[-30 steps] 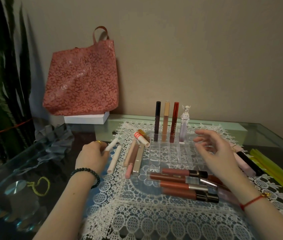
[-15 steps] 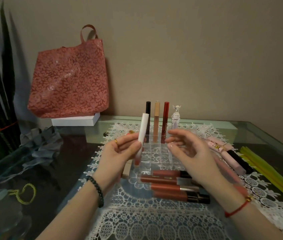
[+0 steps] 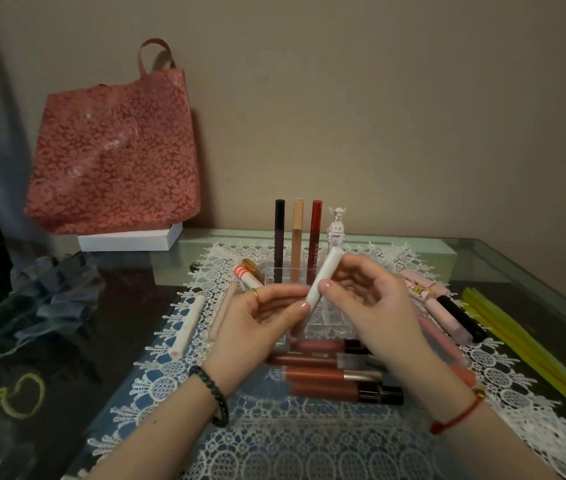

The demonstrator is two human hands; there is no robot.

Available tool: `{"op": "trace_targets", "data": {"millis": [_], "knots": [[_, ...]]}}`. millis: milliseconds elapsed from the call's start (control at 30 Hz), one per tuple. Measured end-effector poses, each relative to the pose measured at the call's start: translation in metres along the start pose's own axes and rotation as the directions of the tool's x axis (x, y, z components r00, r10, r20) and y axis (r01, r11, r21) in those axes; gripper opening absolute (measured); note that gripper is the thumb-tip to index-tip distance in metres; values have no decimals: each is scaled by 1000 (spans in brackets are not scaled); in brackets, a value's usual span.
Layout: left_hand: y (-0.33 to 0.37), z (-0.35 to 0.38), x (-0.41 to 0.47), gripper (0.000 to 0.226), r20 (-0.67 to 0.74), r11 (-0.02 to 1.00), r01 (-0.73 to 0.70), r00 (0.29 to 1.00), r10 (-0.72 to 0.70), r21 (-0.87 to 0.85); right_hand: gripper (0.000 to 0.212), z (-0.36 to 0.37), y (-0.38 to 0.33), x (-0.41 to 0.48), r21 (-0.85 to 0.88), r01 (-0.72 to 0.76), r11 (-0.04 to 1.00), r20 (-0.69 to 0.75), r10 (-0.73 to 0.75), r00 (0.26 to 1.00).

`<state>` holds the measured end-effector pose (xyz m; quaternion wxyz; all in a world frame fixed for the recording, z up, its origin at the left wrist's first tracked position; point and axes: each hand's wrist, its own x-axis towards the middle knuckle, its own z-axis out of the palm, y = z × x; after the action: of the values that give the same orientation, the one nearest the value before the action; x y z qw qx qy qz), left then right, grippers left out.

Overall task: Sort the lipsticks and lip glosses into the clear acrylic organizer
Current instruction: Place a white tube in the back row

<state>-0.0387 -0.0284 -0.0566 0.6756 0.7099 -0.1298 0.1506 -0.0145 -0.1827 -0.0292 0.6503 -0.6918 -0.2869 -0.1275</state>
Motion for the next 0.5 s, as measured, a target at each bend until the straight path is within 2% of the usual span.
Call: {"op": "trace_targets", "data": {"millis": [100, 167, 333, 433, 500], "knots": [[-4, -8, 1, 39, -91, 954, -59, 992, 89, 293, 23, -12, -2, 13, 29, -6, 1000, -127, 9, 992], [-7, -15, 2, 51, -100, 904, -50, 990, 102, 425, 25, -22, -5, 26, 45, 2, 999, -228, 8, 974], [-15, -26, 5, 90, -27, 779, 33, 999, -21, 627, 24, -46, -5, 61, -62, -1, 998, -333, -20, 943], [-20, -28, 5, 104, -1, 669, 47, 998, -69, 741, 25, -51, 0, 78, -156, -18, 988, -351, -38, 936], [-21, -28, 6, 109, 15, 644, 57, 994, -106, 763, 23, -50, 6, 85, -204, -30, 978, -328, -40, 944]]}}
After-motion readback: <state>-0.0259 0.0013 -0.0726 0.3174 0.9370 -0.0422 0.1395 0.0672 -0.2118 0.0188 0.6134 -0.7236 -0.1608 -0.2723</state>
